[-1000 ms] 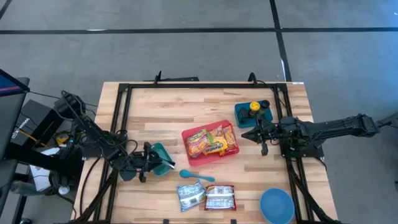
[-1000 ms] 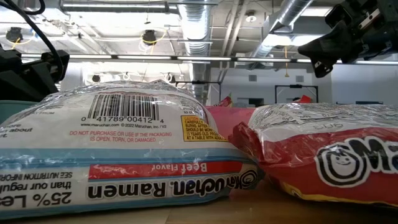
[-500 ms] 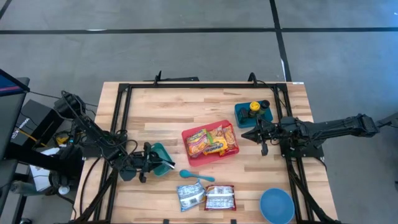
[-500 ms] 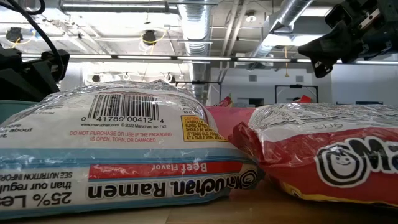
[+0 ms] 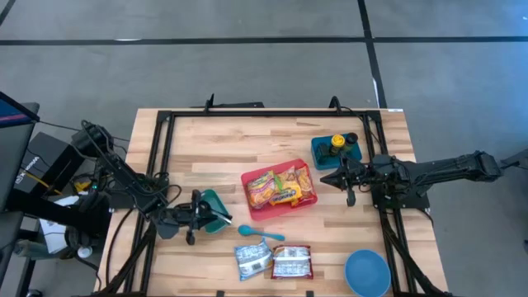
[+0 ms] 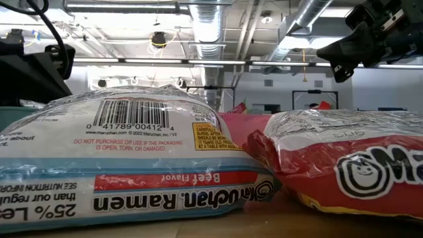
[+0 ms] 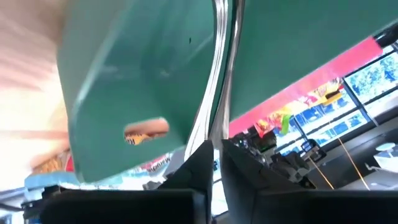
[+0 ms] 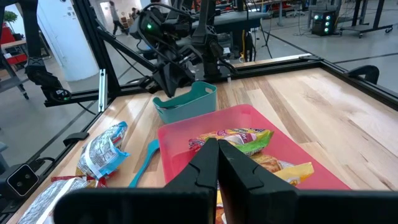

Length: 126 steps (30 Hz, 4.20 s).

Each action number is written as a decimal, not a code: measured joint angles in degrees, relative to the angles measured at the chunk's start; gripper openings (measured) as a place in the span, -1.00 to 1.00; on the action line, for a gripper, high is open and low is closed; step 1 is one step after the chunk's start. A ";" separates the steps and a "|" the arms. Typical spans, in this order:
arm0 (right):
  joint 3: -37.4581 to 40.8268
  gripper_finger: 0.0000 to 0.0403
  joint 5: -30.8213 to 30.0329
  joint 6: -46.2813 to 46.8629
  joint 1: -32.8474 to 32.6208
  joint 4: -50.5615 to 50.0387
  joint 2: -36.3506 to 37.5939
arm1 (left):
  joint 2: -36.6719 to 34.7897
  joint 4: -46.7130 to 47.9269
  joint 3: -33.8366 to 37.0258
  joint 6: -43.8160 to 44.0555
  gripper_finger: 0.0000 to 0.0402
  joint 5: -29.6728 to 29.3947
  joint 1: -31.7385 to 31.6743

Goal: Pick & Place Food Item
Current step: Put the blue noodle pack into the red bin

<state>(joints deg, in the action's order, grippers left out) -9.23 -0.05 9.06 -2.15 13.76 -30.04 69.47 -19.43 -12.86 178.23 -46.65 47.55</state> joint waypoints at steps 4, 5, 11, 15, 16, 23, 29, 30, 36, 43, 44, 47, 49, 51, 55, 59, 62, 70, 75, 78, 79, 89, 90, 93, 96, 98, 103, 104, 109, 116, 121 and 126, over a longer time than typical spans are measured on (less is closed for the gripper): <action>0.00 -0.99 0.00 0.00 0.00 0.00 0.02 | 0.00 -3.02 0.00 -2.41 -0.98 -0.84 0.00; 0.00 -0.99 0.00 0.00 -0.02 -0.02 0.01 | 0.00 -3.70 0.00 -2.97 -0.99 -1.03 0.00; 0.00 -0.99 0.00 0.00 0.00 0.00 0.00 | 0.00 -5.19 0.00 -4.00 -1.00 -1.33 0.00; 0.00 -0.99 0.00 0.00 0.00 0.00 0.00 | 0.00 -8.41 0.00 -6.60 -1.00 -1.36 0.00; 0.00 -0.99 0.00 0.00 0.00 0.00 0.02 | 0.00 -9.87 0.01 -7.96 -1.00 -1.49 0.00; 0.00 -0.99 0.00 0.00 0.00 0.00 0.02 | 0.00 -16.86 0.00 -19.19 -1.00 -4.81 0.00; 0.00 -0.99 0.00 0.00 -0.01 -0.01 0.00 | 0.00 -26.18 0.00 -40.17 -1.00 -7.35 0.00; 0.02 -0.99 0.00 0.00 0.00 0.00 0.00 | 0.00 -28.10 0.00 -44.75 -1.00 -7.37 0.00; 0.02 -0.99 0.00 0.01 -0.01 -0.02 0.01 | 0.00 -30.93 0.00 -61.78 -1.00 -1.76 -0.07; 0.02 -0.99 0.00 0.00 0.00 -0.02 0.00 | 0.01 -31.07 0.01 -78.38 -1.00 4.89 -3.02; 0.02 -0.99 0.00 0.00 -0.02 -0.01 0.02 | 0.00 -31.81 0.00 -83.31 -1.00 5.90 -3.58; 0.02 -0.99 0.00 0.00 0.00 -0.01 0.00 | 0.00 -34.63 0.00 -98.45 -1.00 9.72 -5.14; 0.01 -0.99 0.00 0.00 -0.01 0.00 0.00 | 0.00 -36.56 0.00 -106.63 -1.00 13.19 -5.97; 0.02 -0.99 0.00 0.00 -0.02 0.00 0.02 | 0.00 -37.70 0.00 -113.59 -1.00 15.89 -6.60; 0.02 -0.99 0.00 0.00 0.00 0.00 0.02 | 0.00 -38.81 0.00 -122.98 -1.00 16.72 -7.17; 0.02 -0.99 0.00 0.00 -0.01 0.00 0.01 | 0.00 -39.65 0.00 -126.88 -1.00 16.74 -7.15; 0.02 -0.99 0.00 0.00 -0.01 -0.01 0.00 | 0.00 -39.72 0.00 -128.62 -1.00 16.78 -7.15; 0.02 -0.99 0.00 0.00 0.00 -0.02 0.01 | 0.00 -39.42 0.00 -128.73 -1.00 16.76 -7.15; 0.02 -0.99 0.00 0.00 -0.02 0.00 0.00 | 0.00 -39.39 0.00 -128.73 -1.00 16.78 -7.15; 0.02 -0.99 0.00 0.00 -0.01 0.00 0.00 | 0.00 -39.40 0.00 -128.73 -1.00 16.99 -7.18; 0.01 -0.99 0.00 0.00 -0.01 0.00 0.01 | 0.00 -39.45 0.00 -128.71 -1.00 16.94 -7.41; 0.02 -0.99 0.00 0.00 0.00 0.00 0.00 | 0.00 -42.90 -4.44 -139.35 -1.00 20.82 -7.76; 0.02 -0.99 0.00 0.00 -0.02 0.00 0.00 | 0.01 -42.32 -5.90 -140.97 -1.00 22.31 -7.76; 0.02 -0.99 0.00 0.00 -0.02 0.00 0.00 | 0.00 -37.36 -11.10 -145.69 -1.00 24.40 -7.74; 0.02 -0.99 0.00 0.00 0.00 0.00 0.00 | 0.00 -28.29 -16.62 -147.83 -1.00 24.54 -7.72; 0.02 -0.99 0.00 0.00 0.00 -0.01 0.00 | 0.00 -20.69 -20.03 -147.60 -1.00 24.24 -7.72; 0.02 -0.99 0.00 0.00 -0.02 -0.02 0.00 | 0.00 -7.51 -25.38 -142.05 -1.00 21.26 -7.18; 0.02 -0.99 0.00 0.00 0.00 0.00 0.00 | 0.00 -5.91 -25.89 -140.83 -1.00 20.22 -6.93; 0.02 -0.99 0.00 0.00 0.00 0.00 0.00 | 0.01 0.85 -26.69 -133.67 -1.00 13.56 -5.11; 0.02 -0.99 0.00 0.02 0.00 -0.02 0.00 | 6.53 3.80 -27.65 -122.35 -1.00 7.64 -2.76; 0.02 -0.99 0.00 0.00 0.00 0.00 0.01 | 14.51 3.65 -32.37 -117.36 -1.00 11.89 -2.47; 0.02 -0.99 0.00 0.00 0.00 0.00 0.00 | 19.69 7.06 -36.78 -111.74 -1.00 17.39 -2.45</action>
<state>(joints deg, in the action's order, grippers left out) -9.21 -0.05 9.06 -2.16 13.76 -30.04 89.16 -12.37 -49.64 66.49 -29.26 45.10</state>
